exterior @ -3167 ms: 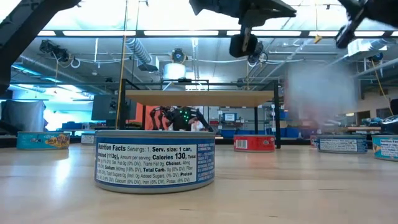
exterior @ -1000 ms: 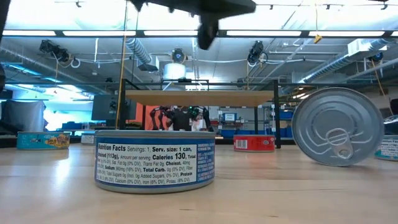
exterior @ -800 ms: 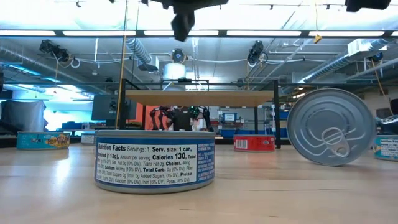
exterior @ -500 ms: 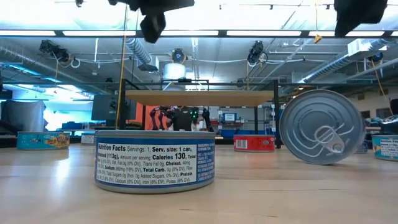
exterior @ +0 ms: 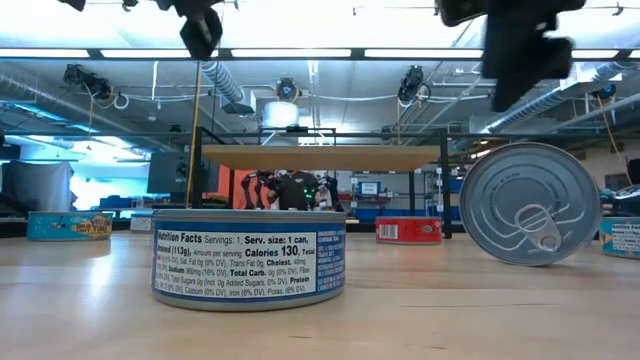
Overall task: Stack canned seafood by type on shelf
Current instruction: Put the right red tuna can on the shelf
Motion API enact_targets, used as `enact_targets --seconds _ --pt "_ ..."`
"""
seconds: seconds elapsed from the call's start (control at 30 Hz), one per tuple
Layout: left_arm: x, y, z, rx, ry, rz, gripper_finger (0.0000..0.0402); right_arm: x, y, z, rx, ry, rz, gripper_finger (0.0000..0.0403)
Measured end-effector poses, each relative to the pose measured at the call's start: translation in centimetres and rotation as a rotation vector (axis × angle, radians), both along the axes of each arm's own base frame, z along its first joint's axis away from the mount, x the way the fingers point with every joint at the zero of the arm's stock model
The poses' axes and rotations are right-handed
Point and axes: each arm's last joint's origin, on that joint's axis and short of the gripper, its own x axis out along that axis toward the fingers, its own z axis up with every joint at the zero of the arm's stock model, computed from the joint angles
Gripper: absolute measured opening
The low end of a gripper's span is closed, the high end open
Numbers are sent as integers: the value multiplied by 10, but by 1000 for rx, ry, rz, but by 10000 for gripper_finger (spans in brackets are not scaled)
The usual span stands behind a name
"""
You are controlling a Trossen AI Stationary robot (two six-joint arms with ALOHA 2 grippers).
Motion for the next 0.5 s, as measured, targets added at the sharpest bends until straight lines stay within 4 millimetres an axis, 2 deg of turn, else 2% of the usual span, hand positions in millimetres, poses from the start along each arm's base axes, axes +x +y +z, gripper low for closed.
enact_targets --seconds 0.17,0.27,0.5 --pt "-8 2 1 2 -12 -1 0 10 -12 0 24 -35 -17 204" --pt "-8 2 1 11 -10 -2 0 12 -16 1 29 -36 -28 184" --pt "-7 3 0 30 -7 4 0 12 -17 1 56 -26 -10 82"
